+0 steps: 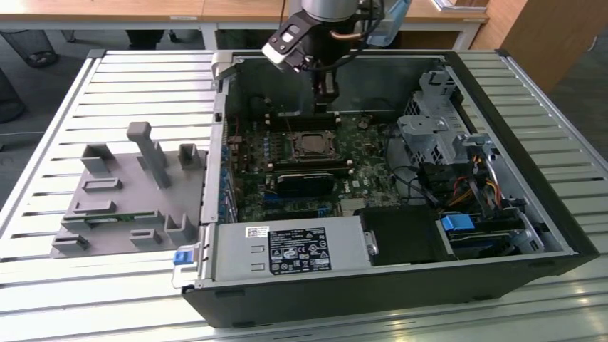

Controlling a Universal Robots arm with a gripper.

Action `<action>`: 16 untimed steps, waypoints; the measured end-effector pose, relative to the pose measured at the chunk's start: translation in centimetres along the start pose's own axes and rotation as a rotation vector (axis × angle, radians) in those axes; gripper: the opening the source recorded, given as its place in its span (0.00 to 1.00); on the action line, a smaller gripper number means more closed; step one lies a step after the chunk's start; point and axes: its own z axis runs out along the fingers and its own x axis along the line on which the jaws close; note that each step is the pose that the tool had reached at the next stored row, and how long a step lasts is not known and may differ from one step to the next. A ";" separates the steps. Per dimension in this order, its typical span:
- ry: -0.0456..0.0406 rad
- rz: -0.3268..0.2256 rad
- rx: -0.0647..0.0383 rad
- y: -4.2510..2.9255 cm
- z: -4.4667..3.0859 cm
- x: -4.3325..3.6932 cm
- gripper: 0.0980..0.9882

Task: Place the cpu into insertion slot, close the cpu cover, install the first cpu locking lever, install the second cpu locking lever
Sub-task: 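Install the first cpu locking lever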

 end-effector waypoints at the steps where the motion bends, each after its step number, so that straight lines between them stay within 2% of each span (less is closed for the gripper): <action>1: 0.0002 -0.014 0.000 0.00 0.00 0.00 0.01; 9: 0.0029 -0.146 0.002 0.00 0.01 0.00 0.01; 16: 0.0036 -0.181 0.002 -0.04 0.04 0.02 0.01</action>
